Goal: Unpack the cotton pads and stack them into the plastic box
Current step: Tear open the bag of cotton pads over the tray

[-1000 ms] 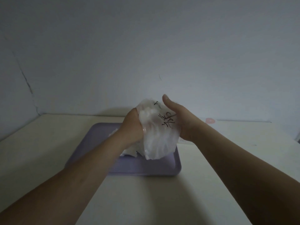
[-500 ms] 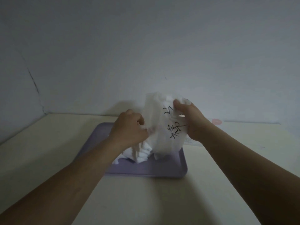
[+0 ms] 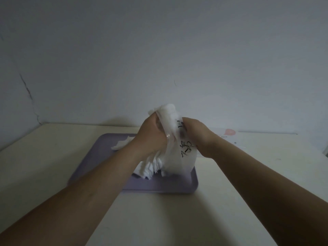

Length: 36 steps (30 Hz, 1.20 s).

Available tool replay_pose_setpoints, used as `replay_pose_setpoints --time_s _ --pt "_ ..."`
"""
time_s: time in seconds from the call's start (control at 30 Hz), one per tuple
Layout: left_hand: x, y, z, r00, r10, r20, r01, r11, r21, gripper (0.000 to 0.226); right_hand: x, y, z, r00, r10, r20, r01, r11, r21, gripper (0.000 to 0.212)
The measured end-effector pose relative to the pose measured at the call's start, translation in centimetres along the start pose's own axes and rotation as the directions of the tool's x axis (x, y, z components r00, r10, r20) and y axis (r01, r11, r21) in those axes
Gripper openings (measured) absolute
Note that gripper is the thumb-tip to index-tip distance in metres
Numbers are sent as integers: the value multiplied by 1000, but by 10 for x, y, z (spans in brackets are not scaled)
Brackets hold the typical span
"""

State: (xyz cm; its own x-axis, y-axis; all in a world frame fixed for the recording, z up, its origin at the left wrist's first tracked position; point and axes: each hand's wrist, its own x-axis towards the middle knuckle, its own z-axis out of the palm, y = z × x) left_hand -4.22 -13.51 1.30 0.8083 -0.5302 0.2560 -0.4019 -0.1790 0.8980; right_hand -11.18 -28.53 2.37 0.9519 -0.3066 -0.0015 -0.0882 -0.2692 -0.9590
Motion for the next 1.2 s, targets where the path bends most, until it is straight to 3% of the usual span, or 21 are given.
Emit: replay_pose_setpoints --time_s 0.1,0.27,0.33,0.4,0.5,0.63,0.7,0.77,0.83,0.93,1.07,1.2 --pt "1 -6 -7 999 -32 -42 30 998 -46 30 1 1 -2 997 38 -61 -39 999 -29 37" --pt "-3 -13 -23 1000 13 -19 -13 1000 -5 23 10 4 -14 944 50 -326 3 987 160 38" --pt "-3 -21 -34 999 26 -30 -18 972 233 25 12 1 -20 922 67 -380 8 981 193 41" --pt "-2 -26 -47 999 -49 22 32 870 492 26 14 -1 -23 926 63 -373 24 974 224 44" --pt "-1 -29 -56 957 -236 169 80 774 628 57 13 -9 -23 932 5 -362 87 967 240 41" --pt "-3 -14 -52 992 -122 6 69 598 799 81 11 -23 -25 930 -52 -363 144 962 233 41" --pt "-3 -7 -46 1000 -11 16 -4 688 725 75 11 -29 -25 937 -58 -345 150 957 247 51" --pt "-3 -4 -37 994 100 39 -104 818 565 45 10 -35 -23 942 -59 -331 150 955 257 58" --pt "-7 1 -26 994 88 62 -104 937 335 21 8 -38 -18 950 -53 -308 143 951 275 55" --pt "-12 4 -12 987 59 152 -76 991 110 33 4 -41 -10 955 16 -297 93 932 350 55" --pt "-5 -14 -5 989 28 148 -47 991 128 58 0 -49 -9 962 106 -253 48 845 533 55" --pt "3 -27 1 991 100 91 -120 962 247 37 3 -53 -5 963 105 -246 31 870 492 58"
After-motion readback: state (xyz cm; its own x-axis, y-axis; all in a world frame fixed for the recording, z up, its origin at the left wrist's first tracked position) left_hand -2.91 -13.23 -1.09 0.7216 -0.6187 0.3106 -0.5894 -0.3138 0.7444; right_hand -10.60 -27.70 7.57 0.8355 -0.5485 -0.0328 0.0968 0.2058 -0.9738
